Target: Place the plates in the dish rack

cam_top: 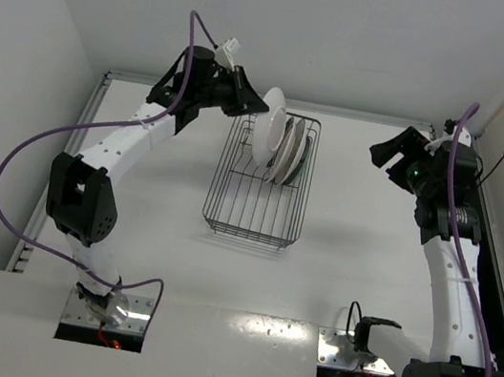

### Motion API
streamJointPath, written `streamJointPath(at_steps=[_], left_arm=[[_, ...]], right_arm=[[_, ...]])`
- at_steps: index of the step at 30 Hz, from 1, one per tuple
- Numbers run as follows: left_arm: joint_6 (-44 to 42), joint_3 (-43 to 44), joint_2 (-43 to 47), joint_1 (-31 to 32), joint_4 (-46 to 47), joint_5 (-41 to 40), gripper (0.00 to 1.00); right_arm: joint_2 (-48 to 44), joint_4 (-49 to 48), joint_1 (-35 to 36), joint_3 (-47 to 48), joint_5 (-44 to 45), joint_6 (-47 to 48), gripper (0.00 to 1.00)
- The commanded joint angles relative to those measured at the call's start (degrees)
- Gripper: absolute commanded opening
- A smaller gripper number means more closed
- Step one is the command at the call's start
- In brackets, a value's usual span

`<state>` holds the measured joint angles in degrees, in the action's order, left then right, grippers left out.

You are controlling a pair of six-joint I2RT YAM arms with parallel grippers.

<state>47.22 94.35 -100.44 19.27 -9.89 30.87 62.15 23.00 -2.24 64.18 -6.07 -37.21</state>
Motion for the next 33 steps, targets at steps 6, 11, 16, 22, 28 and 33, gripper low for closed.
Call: streamJointPath(at_steps=[6,11,16,22,28,33], left_arm=[[2.44,-1.71,-0.28,-0.46,9.01,1.56,0.00],[-0.90,-1.71,-1.42,-0.46,4.62,-1.51,0.00],[-2.05,-1.71,-2.47,-0.46,2.60,-3.62,0.00],[-3.72,0.66,-4.15,1.38,-0.47,-5.38,0.00],[-5.38,5.05,-7.66,3.14,-5.04,-7.58,0.16],[-7.84,10.32,-8.89,5.25,-11.00,-11.09,0.62]], right_arm=[[-0.54,-1.47,-0.31,-0.72,-0.09,1.26,0.71],[-0.54,-2.00,-0.83,-0.73,-0.61,1.26,0.71],[-0.54,-2.00,-0.84,-1.25,-0.61,1.26,0.71],[-0.54,-2.00,-1.89,-1.25,-1.76,1.26,0.71],[-0.54,-2.00,-2.95,-1.78,-2.81,1.26,0.71],[-0.54,-2.00,-3.47,-1.78,-3.34,1.26,0.71]])
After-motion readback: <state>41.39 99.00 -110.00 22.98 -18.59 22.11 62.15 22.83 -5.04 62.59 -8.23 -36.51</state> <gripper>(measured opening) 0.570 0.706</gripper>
